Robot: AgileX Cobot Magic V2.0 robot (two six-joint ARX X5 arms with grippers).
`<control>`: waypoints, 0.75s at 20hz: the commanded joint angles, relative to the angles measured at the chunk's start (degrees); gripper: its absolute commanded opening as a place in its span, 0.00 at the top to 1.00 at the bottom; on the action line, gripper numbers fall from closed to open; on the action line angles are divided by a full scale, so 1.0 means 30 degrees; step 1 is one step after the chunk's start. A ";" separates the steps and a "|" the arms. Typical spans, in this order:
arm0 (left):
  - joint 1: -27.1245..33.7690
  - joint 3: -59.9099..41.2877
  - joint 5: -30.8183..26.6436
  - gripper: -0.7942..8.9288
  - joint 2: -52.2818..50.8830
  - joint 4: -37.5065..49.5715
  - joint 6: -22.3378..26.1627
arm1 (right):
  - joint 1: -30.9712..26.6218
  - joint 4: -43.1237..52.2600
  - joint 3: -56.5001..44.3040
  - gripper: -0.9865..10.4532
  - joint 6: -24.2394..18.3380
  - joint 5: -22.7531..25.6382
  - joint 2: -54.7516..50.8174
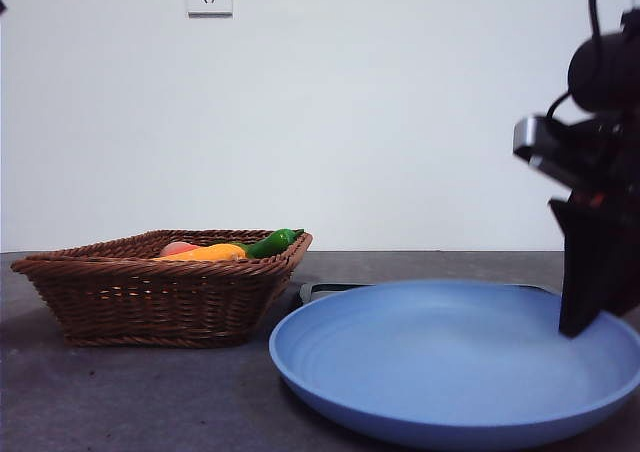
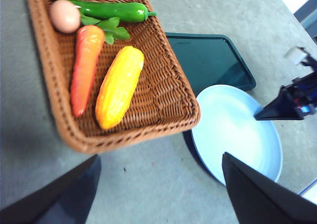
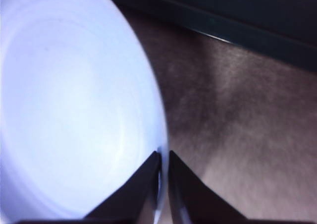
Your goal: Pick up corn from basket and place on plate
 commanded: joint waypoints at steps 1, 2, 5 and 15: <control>-0.0692 0.0721 -0.0233 0.52 0.1457 0.0801 0.0015 | -0.0226 -0.1013 0.0503 0.91 -0.0080 0.0299 -0.1260; -0.1166 0.0976 -0.0634 0.52 0.2251 0.1093 0.0051 | -0.0364 -0.1537 0.0568 0.91 -0.0087 0.0306 -0.1996; -0.3060 0.2018 -0.2375 0.52 0.4852 0.1960 0.0889 | -0.0750 -0.2790 0.0627 0.91 -0.0095 0.0306 -0.4364; -0.7206 0.8131 -0.8109 0.52 1.5832 0.3082 0.4044 | -0.1268 -0.3978 0.0656 0.91 0.0787 0.0284 -0.9785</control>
